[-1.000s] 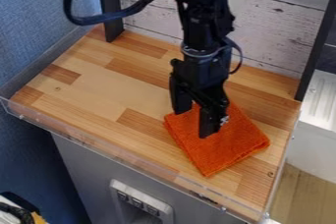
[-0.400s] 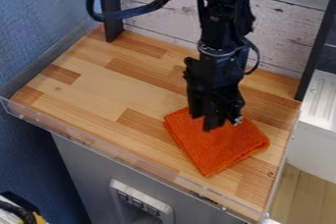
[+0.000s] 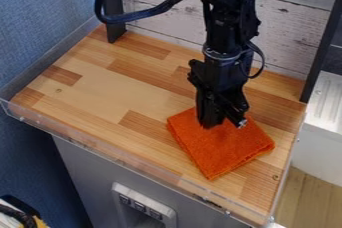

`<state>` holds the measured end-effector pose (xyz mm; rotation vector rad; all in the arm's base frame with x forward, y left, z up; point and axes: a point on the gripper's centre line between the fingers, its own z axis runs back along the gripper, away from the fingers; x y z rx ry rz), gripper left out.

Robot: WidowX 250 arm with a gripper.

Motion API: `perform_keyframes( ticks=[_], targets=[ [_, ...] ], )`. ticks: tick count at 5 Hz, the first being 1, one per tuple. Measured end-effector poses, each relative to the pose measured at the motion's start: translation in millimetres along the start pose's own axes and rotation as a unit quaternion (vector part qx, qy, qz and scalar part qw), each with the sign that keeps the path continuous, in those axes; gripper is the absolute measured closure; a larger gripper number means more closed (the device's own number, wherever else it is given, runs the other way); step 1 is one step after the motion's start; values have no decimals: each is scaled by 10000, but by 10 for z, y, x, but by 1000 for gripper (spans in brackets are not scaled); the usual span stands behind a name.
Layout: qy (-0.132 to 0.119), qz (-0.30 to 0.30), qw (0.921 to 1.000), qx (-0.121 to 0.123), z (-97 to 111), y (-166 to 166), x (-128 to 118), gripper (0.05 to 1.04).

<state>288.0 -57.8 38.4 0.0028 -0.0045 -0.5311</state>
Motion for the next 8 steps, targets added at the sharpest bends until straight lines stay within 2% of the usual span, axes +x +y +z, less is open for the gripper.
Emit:
perform_keyframes(
  ticks=[4,7,8],
  targets=[
    [62,15,10000,48,-103,-66,6,1025],
    [-82,-14,9999,80,-171,-143,59,1025],
    [0,-40,10000,33,-217,-155,45,1025]
  ],
)
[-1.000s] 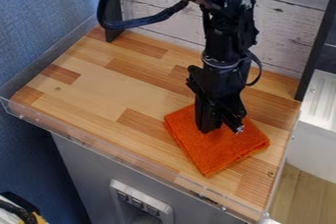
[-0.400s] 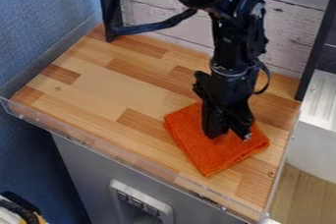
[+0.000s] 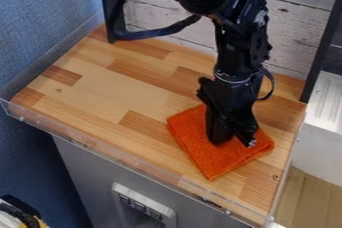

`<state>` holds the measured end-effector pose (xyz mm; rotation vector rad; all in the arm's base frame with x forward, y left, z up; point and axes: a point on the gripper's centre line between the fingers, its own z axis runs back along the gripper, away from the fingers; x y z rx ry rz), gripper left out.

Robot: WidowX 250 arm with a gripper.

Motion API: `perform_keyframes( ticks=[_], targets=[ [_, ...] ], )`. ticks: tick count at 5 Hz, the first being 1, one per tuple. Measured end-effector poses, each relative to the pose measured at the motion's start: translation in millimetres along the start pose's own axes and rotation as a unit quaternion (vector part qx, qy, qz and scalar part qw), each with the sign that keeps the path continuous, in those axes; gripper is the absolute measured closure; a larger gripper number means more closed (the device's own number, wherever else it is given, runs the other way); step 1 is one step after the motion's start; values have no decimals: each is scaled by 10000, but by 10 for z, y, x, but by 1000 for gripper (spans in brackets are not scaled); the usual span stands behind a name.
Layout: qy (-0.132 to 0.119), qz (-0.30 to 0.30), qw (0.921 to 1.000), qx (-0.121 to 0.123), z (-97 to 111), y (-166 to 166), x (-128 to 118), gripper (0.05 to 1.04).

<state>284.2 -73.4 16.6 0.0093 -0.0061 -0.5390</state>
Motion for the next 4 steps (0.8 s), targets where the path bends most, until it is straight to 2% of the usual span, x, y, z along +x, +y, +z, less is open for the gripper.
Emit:
perform_keyframes(
  ticks=[1,3,4],
  targets=[
    [29,-20,10000,-38,-11,4,45,1025],
    [10,588,9983,-60,-22,107,82,1008],
    [193,1017,9946,-93,3,101,44,867]
  ],
)
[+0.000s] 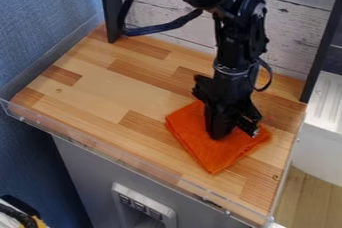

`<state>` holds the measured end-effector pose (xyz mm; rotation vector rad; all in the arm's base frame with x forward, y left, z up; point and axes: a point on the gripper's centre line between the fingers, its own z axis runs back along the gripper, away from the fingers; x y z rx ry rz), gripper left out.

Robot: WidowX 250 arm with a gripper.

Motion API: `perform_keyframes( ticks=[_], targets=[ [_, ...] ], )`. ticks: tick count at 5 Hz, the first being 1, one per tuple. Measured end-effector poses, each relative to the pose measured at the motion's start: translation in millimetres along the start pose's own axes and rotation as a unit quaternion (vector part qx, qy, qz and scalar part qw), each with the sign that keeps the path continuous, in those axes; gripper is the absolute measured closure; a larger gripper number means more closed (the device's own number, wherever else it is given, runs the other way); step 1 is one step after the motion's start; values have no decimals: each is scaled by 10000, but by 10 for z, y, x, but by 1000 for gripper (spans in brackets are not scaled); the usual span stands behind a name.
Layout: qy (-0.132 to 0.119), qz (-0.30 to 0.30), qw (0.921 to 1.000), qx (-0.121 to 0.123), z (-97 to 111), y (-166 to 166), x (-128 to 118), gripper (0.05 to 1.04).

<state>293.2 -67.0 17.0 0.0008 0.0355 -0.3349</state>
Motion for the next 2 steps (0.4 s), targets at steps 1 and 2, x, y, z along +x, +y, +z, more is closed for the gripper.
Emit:
perform_keyframes(
  ticks=[1,2],
  targets=[
    [2,415,9991,31,185,10,-2,624],
    [-36,764,9970,66,357,20,-44,321]
  ],
)
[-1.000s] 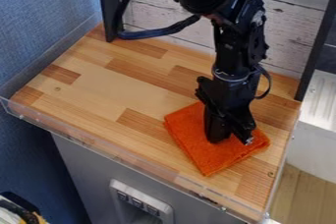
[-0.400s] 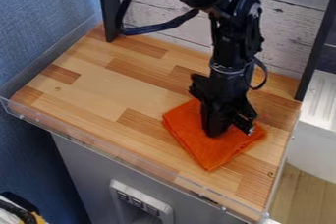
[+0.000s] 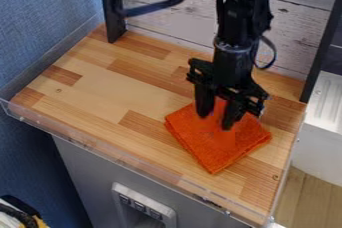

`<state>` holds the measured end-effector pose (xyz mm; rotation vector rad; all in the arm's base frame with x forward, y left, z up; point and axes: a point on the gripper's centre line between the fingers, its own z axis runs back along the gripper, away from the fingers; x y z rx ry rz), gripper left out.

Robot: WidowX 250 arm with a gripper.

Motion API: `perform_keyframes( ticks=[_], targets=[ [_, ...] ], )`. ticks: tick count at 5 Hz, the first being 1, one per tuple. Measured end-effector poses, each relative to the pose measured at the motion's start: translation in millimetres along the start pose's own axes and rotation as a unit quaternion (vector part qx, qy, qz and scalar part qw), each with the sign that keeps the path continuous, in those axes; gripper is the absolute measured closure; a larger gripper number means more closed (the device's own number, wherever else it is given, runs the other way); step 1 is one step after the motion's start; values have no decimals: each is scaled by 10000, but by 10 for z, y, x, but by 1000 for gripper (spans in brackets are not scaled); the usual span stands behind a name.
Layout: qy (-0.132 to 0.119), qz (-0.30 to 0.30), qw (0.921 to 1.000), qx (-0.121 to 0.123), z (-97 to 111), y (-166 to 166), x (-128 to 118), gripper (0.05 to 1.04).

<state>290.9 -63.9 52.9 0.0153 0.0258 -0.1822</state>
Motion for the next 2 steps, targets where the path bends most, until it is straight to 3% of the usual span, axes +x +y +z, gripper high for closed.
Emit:
perform_keyframes(
  ticks=[1,2],
  targets=[
    [-115,364,9993,6,174,31,-35,94],
    [-269,640,9976,-5,322,41,-71,83]
  ],
)
